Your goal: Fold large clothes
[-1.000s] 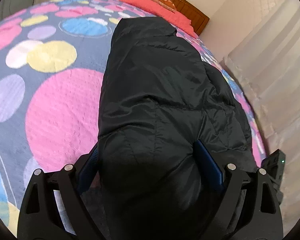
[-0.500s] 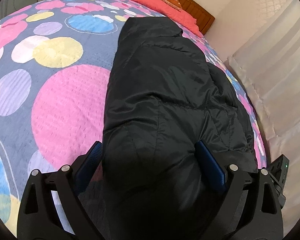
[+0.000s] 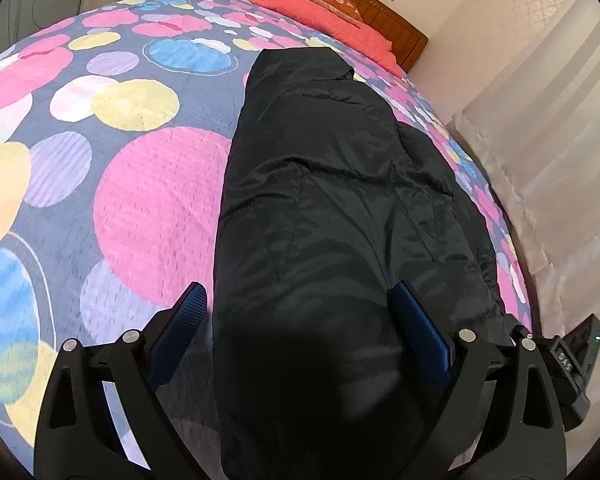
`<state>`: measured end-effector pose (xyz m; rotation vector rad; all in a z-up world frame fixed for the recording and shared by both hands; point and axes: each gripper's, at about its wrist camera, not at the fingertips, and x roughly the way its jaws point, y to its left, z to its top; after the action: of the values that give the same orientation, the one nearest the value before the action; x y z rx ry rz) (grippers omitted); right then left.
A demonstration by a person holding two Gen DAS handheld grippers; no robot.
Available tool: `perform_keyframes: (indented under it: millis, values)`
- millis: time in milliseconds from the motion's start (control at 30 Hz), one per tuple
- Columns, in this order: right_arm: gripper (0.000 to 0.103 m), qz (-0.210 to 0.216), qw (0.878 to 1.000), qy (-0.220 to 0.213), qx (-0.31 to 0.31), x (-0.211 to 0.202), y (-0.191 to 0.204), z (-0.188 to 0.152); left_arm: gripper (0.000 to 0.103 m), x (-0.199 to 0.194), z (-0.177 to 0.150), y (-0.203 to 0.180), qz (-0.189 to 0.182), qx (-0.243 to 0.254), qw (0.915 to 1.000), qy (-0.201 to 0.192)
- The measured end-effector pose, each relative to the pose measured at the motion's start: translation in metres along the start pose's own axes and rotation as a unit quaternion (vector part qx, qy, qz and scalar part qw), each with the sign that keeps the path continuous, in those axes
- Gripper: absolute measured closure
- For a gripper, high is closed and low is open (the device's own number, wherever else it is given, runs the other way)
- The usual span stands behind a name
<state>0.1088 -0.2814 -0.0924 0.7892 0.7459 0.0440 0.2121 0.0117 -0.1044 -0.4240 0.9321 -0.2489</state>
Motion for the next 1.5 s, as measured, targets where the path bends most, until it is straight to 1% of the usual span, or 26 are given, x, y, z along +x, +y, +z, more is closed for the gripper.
perform_keyframes:
  millis: [133, 300, 367, 433, 467, 533, 567, 633, 767, 900, 1033, 1067, 1233, 1367, 1500]
  values:
    - [0.045, -0.013, 0.999, -0.014, -0.031, -0.016, 0.014, -0.012, 0.01, -0.01, -0.01, -0.001, 0.003, -0.002, 1.0, -0.004]
    - [0.045, -0.03, 0.997, -0.013, -0.07, -0.024, 0.033, -0.029, 0.01, -0.03, -0.025, -0.004, 0.007, 0.001, 0.9999, -0.013]
    - [0.045, -0.046, 0.995, -0.016, -0.09, -0.028, 0.042, -0.037, 0.009, -0.037, -0.031, -0.007, 0.016, 0.007, 0.9997, -0.018]
    - [0.045, -0.067, 0.992, -0.024, -0.109, -0.032, 0.049, -0.044, 0.009, -0.044, -0.037, -0.011, 0.035, 0.019, 0.9989, -0.025]
    - [0.044, -0.075, 0.99, -0.029, -0.116, -0.034, 0.052, -0.046, 0.009, -0.048, -0.04, -0.012, 0.049, 0.026, 0.998, -0.03]
    - [0.036, -0.091, 0.987, -0.038, -0.13, -0.038, 0.058, -0.05, 0.009, -0.058, -0.044, -0.017, 0.078, 0.041, 0.9951, -0.046]
    - [0.036, -0.098, 0.985, -0.043, -0.138, -0.04, 0.062, -0.053, 0.009, -0.063, -0.047, -0.02, 0.092, 0.051, 0.993, -0.055]
    - [0.036, -0.102, 0.982, -0.048, -0.15, -0.044, 0.069, -0.055, 0.009, -0.073, -0.05, -0.025, 0.106, 0.065, 0.9899, -0.068]
    - [0.036, -0.112, 0.976, -0.064, -0.177, -0.055, 0.086, -0.061, 0.009, -0.096, -0.054, -0.035, 0.115, 0.079, 0.9855, -0.097]
    - [0.031, -0.126, 0.968, -0.083, -0.202, -0.066, 0.1, -0.068, 0.009, -0.119, -0.058, -0.043, 0.121, 0.084, 0.9811, -0.126]
    - [0.031, -0.154, 0.954, -0.105, -0.234, -0.073, 0.112, -0.076, 0.009, -0.131, -0.062, -0.048, 0.139, 0.09, 0.9755, -0.144]
    - [0.031, -0.158, 0.952, -0.107, -0.238, -0.073, 0.114, -0.078, 0.009, -0.133, -0.063, -0.049, 0.144, 0.092, 0.9744, -0.146]
    - [0.031, -0.161, 0.95, -0.108, -0.245, -0.075, 0.116, -0.083, 0.009, -0.138, -0.069, -0.05, 0.163, 0.1, 0.9697, -0.152]
    - [0.031, -0.17, 0.944, -0.115, -0.259, -0.077, 0.12, -0.088, 0.009, -0.143, -0.074, -0.053, 0.17, 0.104, 0.9669, -0.159]
    - [0.031, -0.171, 0.942, -0.119, -0.264, -0.079, 0.123, -0.091, 0.009, -0.148, -0.077, -0.055, 0.182, 0.108, 0.9629, -0.168]
